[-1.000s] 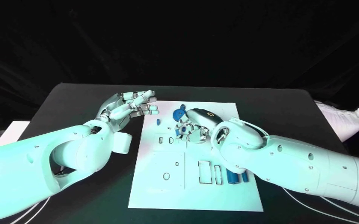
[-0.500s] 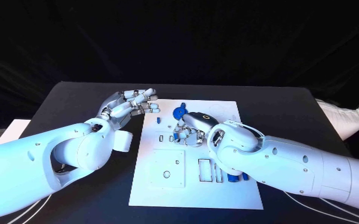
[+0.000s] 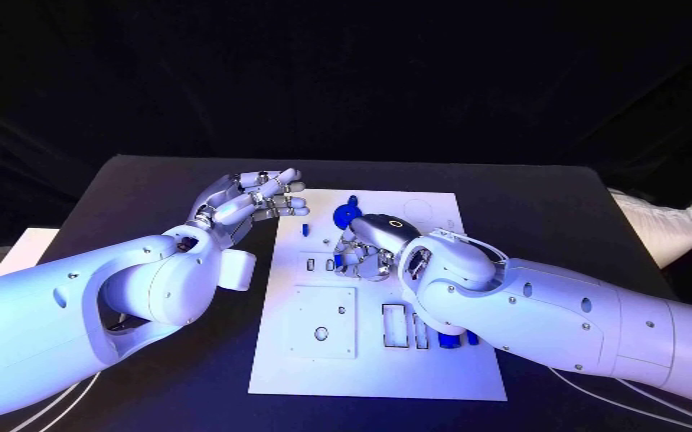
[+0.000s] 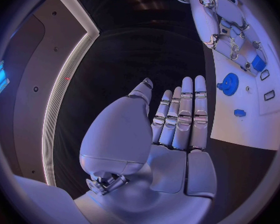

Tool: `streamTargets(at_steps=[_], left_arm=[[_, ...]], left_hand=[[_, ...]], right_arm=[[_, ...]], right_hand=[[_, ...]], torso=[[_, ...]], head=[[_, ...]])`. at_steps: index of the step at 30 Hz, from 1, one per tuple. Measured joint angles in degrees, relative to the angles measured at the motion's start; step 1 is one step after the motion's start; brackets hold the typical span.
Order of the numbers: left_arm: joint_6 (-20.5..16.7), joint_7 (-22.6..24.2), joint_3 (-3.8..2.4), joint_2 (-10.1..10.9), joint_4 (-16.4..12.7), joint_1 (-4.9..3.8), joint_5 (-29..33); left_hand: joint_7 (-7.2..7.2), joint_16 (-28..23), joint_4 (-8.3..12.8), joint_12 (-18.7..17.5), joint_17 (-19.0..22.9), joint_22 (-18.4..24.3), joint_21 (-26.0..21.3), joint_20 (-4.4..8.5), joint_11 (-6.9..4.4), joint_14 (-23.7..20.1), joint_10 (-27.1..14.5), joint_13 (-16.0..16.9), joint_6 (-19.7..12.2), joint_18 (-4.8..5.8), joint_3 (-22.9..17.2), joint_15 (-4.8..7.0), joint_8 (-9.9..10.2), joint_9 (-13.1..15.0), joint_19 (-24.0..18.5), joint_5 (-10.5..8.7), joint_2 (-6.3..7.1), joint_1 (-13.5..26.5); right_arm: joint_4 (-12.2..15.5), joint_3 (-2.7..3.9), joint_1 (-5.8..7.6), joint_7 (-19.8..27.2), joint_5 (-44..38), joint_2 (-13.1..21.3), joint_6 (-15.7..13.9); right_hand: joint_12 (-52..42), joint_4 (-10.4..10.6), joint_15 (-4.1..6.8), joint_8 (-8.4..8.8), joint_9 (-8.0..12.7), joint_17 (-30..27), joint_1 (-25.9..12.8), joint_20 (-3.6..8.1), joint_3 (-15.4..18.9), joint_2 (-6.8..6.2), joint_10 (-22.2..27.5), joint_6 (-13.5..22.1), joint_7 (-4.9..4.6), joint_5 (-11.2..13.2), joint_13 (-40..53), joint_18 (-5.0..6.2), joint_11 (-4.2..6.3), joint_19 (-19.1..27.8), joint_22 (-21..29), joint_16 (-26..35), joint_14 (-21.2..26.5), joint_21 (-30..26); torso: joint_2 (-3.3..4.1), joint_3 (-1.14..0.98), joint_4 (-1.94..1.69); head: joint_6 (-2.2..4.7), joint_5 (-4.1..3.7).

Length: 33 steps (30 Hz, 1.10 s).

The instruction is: Assemble the parts on the task board

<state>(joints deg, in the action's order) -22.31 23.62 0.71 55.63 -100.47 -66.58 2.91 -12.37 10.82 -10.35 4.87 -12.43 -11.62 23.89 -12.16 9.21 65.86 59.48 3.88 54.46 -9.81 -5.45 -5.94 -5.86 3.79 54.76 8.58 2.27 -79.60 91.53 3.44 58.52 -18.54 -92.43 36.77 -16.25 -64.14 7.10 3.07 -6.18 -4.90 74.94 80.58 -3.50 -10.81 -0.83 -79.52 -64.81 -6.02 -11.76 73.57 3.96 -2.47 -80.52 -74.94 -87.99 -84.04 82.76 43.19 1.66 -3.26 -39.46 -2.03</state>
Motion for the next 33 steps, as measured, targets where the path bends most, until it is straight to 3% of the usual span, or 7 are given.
streamTargets(at_steps=[14, 16, 27, 33], left_arm=[[0.1, -0.1, 0.0, 0.0, 0.0, 0.0, 0.0], [0.1, -0.1, 0.0, 0.0, -0.1, 0.0, 0.0], [0.1, -0.2, 0.01, 0.1, -0.1, 0.0, 0.0], [0.1, -0.2, 0.01, 0.1, -0.1, 0.0, 0.0]], left_hand=[[0.0, 0.0, 0.0, 0.0, 0.0, 0.0, 0.0, 0.0, 0.0, 0.0, 0.0, 0.0, 0.0, 0.0, 0.0, 0.0, 0.0, 0.0, 0.0, 0.0, 0.0, 0.0], [0.0, 0.0, 0.0, 0.0, 0.0, 0.0, 0.0, 0.0, 0.0, 0.0, 0.0, 0.0, 0.0, 0.0, 0.0, 0.0, 0.0, 0.0, 0.0, 0.0, 0.0, 0.0], [0.0, 0.0, 0.0, 0.0, 0.0, 0.0, 0.0, 0.0, 0.0, 0.0, 0.0, 0.0, 0.0, 0.0, 0.0, 0.0, 0.0, 0.0, 0.0, 0.0, 0.0, 0.0], [0.0, 0.0, 0.0, 0.0, 0.0, 0.0, 0.0, 0.0, 0.0, 0.0, 0.0, 0.0, 0.0, 0.0, 0.0, 0.0, 0.0, 0.0, 0.0, 0.0, 0.0, 0.0]], right_arm=[[0.6, 0.08, 0.04, -0.6, -1.1, 0.3, 1.7], [0.7, 0.06, 0.03, -0.8, -1.2, 0.3, 1.9], [0.8, 0.03, 0.0, -1.7, -2.0, 0.3, 2.2], [0.9, 0.0, -0.03, -2.1, -2.3, 0.3, 2.0]], right_hand=[[2.3, 0.1, 0.0, 0.81, -0.6, 0.0, -1.5, -0.21, 0.2, -1.52, 0.1, 0.0, 0.04, 0.0, -1.2, 0.0, 0.22, 0.2, 0.0, 0.0, 0.0, 0.0], [2.5, 0.3, 0.01, 0.96, -0.4, 0.0, -1.8, -0.22, 0.4, -1.81, -0.3, -0.1, 0.09, -0.3, -1.4, 0.0, 0.62, 0.2, 0.0, 0.0, 0.0, 0.0], [4.1, 0.7, -0.41, 2.0, 0.0, 0.0, -3.3, -0.42, 0.8, -2.93, -0.1, 1.4, -0.77, -0.6, -2.3, 0.0, 0.89, 0.4, 0.0, 0.0, 0.0, -0.2], [4.7, 1.1, -0.82, 2.28, 0.3, 0.0, -3.7, -0.63, 1.2, -3.56, 0.3, 2.4, -1.12, -0.7, -2.8, 0.0, 0.45, 0.6, 0.0, 0.0, 0.0, -0.2]], torso=[[-0.01, 0.01, -0.02], [-0.01, 0.01, -0.02], [-0.02, 0.04, -0.03], [-0.02, 0.04, -0.05]], head=[[-0.32, -0.03], [-0.34, -0.02], [-0.36, -0.12], [-0.3, -0.2]])
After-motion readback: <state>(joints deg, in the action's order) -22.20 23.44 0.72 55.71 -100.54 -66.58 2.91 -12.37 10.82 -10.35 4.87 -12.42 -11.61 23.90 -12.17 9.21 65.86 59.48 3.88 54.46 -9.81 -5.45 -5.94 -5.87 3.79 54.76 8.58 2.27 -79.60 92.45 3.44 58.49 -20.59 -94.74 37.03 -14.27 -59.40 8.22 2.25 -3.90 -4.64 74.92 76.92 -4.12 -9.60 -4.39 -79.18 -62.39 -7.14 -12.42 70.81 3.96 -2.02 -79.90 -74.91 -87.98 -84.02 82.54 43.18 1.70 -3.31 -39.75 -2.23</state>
